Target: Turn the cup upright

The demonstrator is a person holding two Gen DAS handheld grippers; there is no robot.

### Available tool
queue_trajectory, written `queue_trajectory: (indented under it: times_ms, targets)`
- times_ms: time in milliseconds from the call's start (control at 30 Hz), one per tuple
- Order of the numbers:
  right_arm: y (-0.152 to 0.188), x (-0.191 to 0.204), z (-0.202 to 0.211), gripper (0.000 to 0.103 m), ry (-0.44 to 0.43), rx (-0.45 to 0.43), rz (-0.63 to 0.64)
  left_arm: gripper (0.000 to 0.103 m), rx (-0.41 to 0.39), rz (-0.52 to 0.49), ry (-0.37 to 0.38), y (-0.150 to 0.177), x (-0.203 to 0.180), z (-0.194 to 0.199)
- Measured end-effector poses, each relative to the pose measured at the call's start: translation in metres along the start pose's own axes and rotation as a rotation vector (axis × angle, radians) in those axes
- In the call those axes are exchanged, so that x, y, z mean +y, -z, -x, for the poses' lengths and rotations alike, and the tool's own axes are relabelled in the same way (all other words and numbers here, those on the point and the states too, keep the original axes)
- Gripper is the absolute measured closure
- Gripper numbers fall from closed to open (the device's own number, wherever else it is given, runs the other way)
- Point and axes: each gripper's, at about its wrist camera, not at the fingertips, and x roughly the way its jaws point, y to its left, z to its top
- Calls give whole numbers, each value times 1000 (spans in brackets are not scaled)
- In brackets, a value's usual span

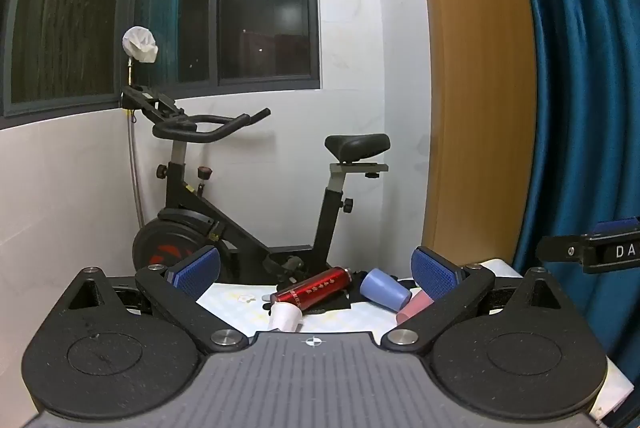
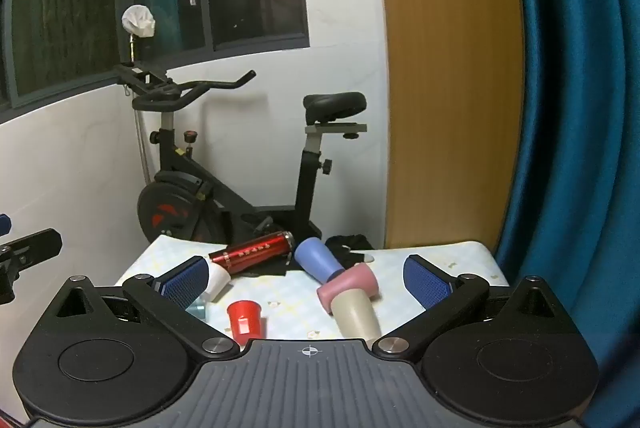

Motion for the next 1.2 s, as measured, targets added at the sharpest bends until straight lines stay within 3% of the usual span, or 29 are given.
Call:
queue_trajectory:
  times_ms: [267, 433, 1200]
  targets:
    - [0, -3, -2, 0, -5, -2, -5, 0, -12, -17, -8, -12, -2, 3]
    - [3, -3, -1, 0, 4, -24, -10, 0, -32, -30, -7, 0, -2, 7]
    - [6, -3, -1, 0, 16, -57, -5, 0, -47, -17, 9, -3, -2, 2]
